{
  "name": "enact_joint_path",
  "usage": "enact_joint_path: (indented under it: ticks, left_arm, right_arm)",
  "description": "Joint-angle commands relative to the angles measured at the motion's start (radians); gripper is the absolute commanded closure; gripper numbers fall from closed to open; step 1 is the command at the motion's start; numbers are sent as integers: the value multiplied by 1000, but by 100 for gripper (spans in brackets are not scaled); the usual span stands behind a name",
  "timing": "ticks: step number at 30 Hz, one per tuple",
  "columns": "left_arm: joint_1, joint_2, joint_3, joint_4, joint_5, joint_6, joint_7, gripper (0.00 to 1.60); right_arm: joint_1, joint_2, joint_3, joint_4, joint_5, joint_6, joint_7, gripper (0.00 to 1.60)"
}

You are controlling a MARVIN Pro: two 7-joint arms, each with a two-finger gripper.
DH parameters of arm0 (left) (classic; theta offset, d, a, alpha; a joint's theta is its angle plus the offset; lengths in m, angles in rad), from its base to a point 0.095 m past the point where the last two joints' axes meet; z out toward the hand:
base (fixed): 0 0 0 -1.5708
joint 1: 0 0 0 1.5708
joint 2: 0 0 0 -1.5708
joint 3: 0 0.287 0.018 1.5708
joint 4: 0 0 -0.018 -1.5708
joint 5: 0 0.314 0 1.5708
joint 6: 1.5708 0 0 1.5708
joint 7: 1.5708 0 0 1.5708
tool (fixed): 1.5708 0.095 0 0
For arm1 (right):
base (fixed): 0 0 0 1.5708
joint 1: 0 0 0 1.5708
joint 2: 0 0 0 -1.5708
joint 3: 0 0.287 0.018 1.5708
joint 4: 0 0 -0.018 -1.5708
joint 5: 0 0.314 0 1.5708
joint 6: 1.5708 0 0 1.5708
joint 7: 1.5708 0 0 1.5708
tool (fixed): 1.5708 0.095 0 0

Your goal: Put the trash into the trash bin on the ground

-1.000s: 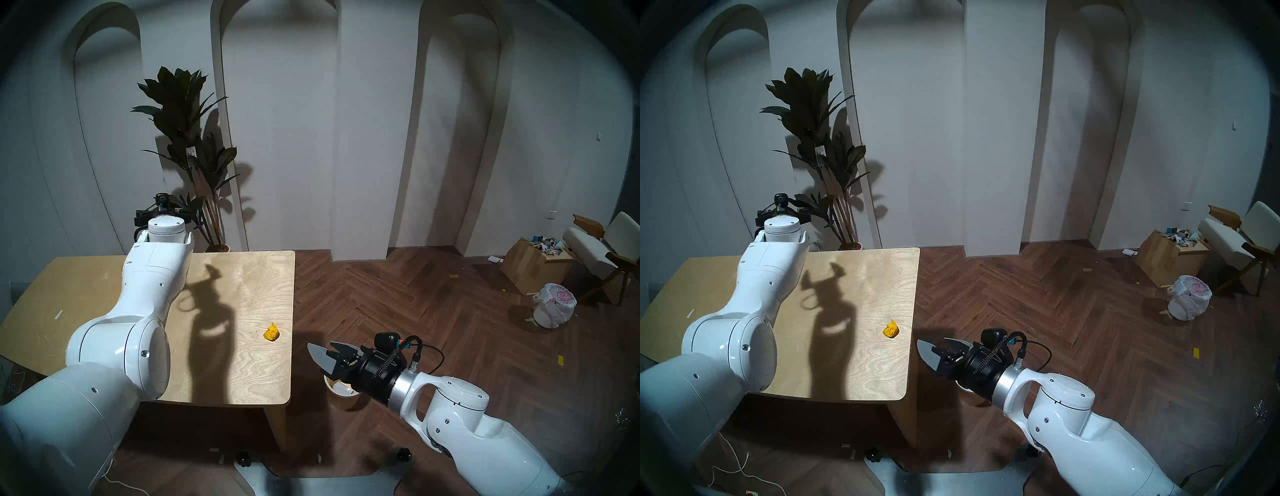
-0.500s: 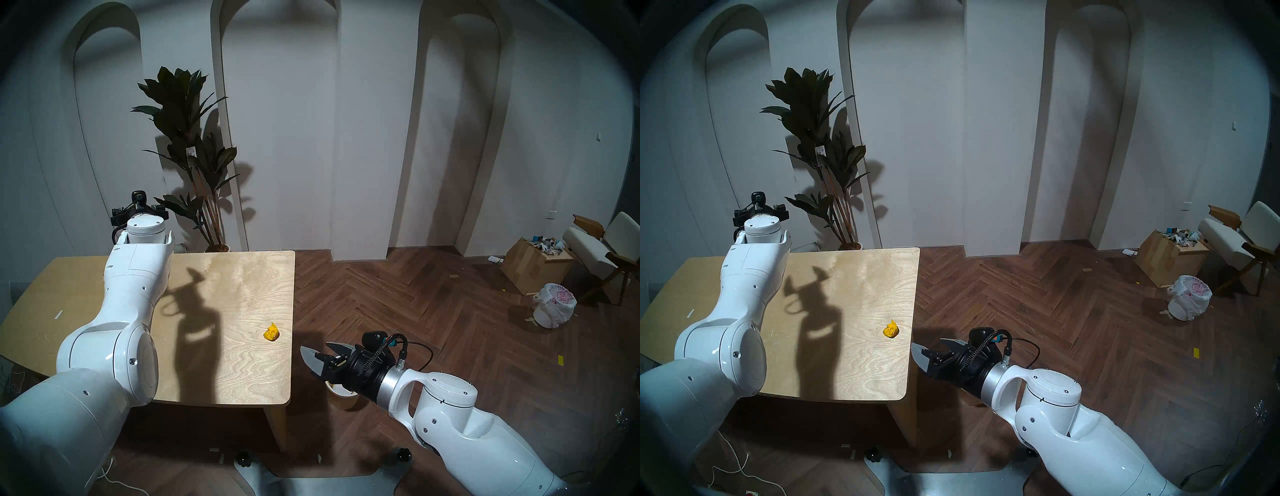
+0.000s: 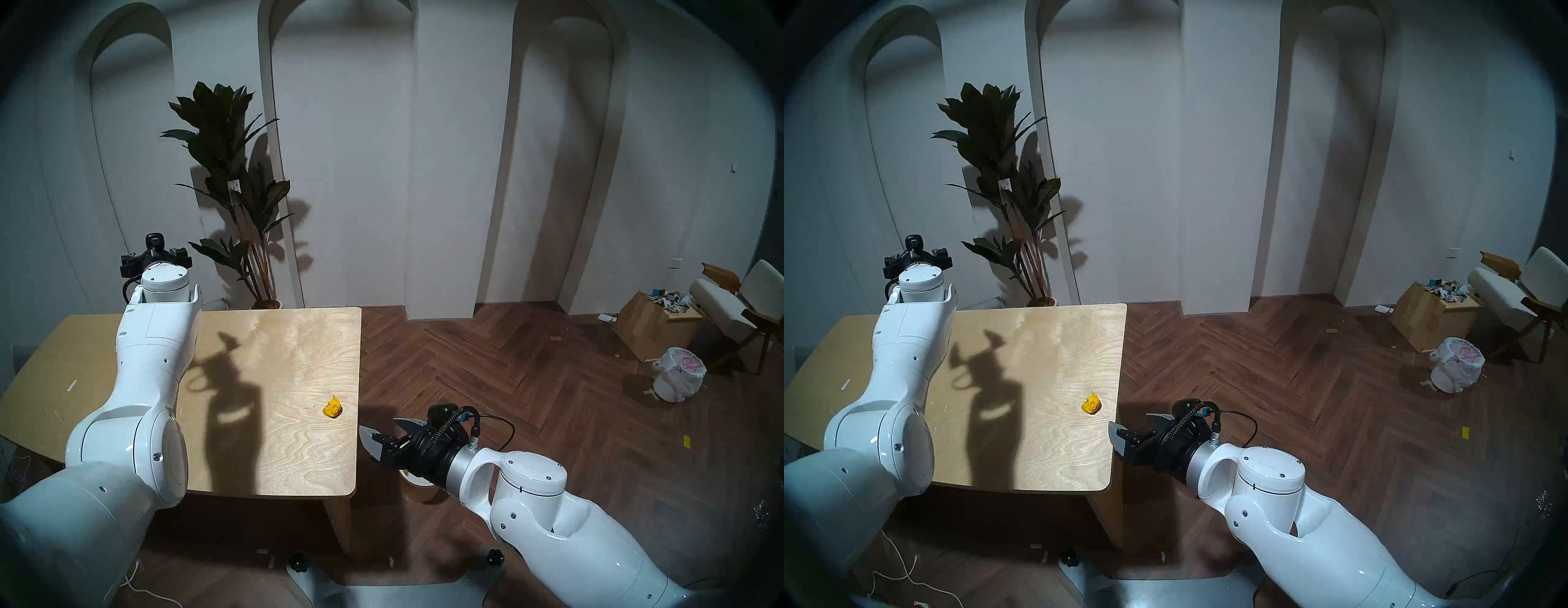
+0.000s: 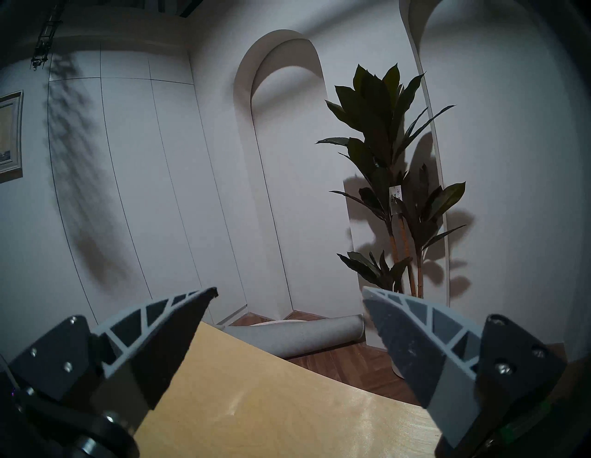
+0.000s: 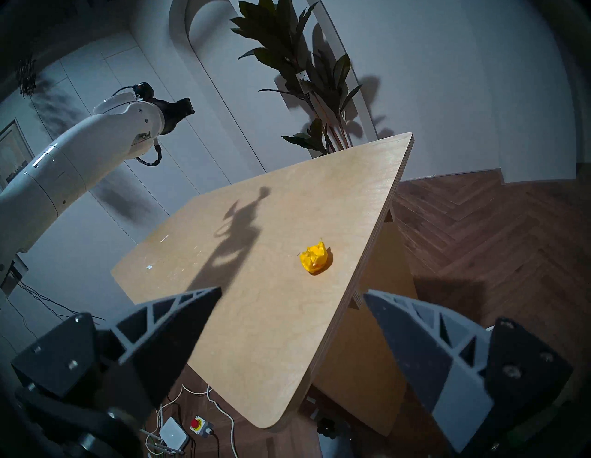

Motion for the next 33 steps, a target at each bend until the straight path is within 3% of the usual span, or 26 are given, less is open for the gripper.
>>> enact_joint_path:
  ticks: [1,33]
  left_arm:
    - [26,8,-4,-61,1,-6,-6,0]
    - [186,7,-37,-209,0,-9,-55,0]
  right_arm:
    - [48,-32,-33,-3,-49,6,-35,0]
    - [209,-150,-202,95,-255,87,-214,0]
